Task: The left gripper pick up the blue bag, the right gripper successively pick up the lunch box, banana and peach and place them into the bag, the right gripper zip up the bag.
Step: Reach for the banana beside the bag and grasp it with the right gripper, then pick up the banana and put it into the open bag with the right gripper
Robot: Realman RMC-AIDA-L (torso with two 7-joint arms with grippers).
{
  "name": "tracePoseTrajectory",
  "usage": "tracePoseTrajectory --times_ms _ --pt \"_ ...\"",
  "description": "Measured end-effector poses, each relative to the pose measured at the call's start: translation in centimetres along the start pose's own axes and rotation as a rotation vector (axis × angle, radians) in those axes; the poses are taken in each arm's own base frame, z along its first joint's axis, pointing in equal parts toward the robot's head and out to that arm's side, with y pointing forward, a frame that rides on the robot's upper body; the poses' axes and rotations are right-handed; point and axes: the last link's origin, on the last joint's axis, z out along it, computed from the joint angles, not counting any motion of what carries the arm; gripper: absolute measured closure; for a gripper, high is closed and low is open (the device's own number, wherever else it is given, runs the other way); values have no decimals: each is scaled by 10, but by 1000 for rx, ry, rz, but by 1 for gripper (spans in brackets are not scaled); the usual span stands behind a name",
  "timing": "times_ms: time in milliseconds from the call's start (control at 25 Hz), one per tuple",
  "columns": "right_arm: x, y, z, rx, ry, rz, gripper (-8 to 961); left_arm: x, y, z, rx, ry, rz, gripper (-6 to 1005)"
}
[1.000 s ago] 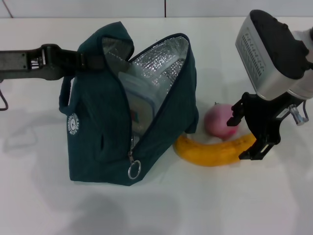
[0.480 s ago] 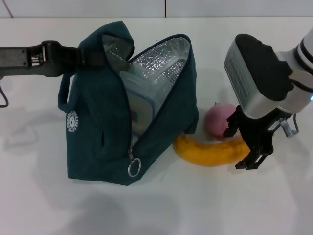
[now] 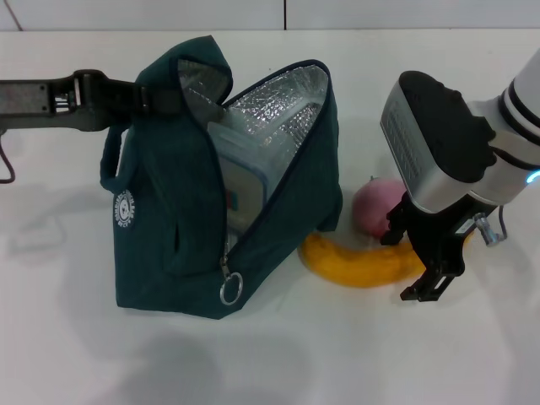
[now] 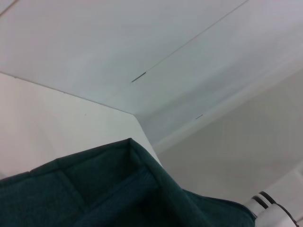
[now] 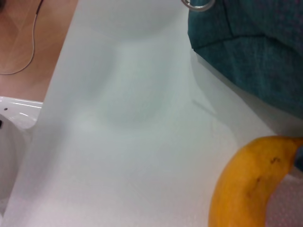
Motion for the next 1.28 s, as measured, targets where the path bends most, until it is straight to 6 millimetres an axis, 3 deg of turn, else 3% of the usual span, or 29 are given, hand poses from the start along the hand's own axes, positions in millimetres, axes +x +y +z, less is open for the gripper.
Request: tracePoseTrajectory --times_ms 840,1080,1280 --pt "4 1 9 15 -2 29 234 -4 -1 -1 2 -4 -8 954" --pt "2 2 9 6 13 38 446 -4 -1 -2 3 -5 -5 954" --pt "-1 7 3 -34 0 31 547 -3 -1 -3 5 -5 -4 954"
